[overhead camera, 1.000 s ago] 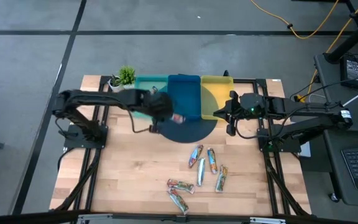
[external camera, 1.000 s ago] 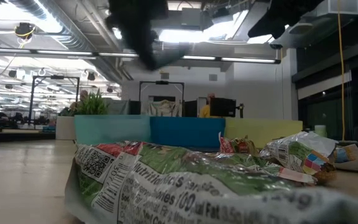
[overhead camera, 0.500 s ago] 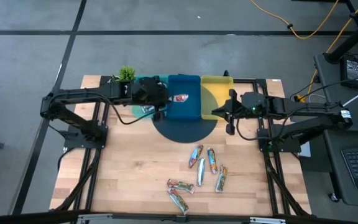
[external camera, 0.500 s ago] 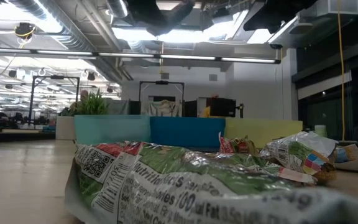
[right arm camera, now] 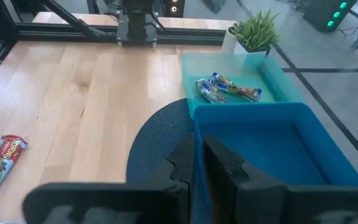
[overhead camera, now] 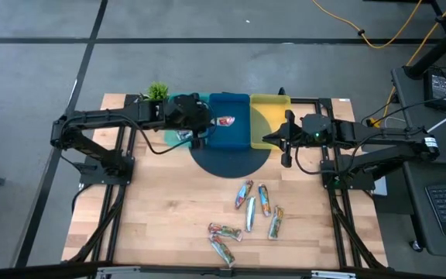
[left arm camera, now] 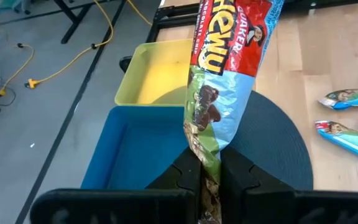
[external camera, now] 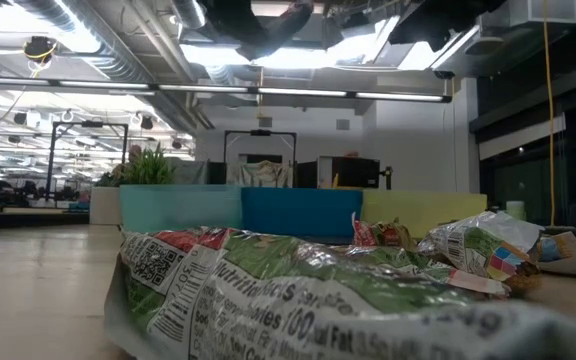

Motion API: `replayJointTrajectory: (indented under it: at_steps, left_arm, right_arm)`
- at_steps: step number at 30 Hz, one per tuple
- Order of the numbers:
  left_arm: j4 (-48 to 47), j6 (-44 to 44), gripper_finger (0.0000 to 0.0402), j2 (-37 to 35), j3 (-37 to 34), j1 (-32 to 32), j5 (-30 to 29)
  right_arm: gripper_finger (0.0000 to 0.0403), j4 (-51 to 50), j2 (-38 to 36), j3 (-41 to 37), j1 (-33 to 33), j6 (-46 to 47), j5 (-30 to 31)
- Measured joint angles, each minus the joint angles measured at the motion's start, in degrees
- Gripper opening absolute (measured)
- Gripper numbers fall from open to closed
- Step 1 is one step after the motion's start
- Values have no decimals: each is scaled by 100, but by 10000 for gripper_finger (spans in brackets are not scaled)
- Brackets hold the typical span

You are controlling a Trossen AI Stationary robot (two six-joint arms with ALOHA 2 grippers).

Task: Pick and place Granola Bars by type
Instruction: Put the top left red granola bar into the blue bin

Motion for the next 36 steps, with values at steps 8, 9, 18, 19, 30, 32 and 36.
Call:
replayJointTrajectory:
  at_steps: [8, 9, 18, 19, 30, 32, 36]
  left_arm:
    - [-151, 106, 19, 132, 335, 387, 74]
    - [-331, 245, 19, 198, 489, 426, 76]
    - [-1132, 946, 19, 1138, 2037, 838, 92]
    - [-1124, 940, 19, 1206, 2131, 871, 104]
    - [-1244, 857, 19, 1559, 2282, 1078, 639]
    - [-1243, 857, 19, 1641, 2282, 1078, 647]
    - [-1232, 863, 19, 1905, 2282, 1114, 779]
  right_arm:
    - [34, -7, 1, 0, 2, -10, 32]
    - [34, -9, 1, 0, 2, -13, 98]
    - [34, -10, 0, 0, 2, -12, 358]
    - [34, -12, 0, 0, 2, 0, 358]
    - [34, -80, 1, 0, 0, 7, 356]
    - [34, -101, 0, 0, 0, 30, 356]
    - [34, -179, 2, 0, 0, 232, 352]
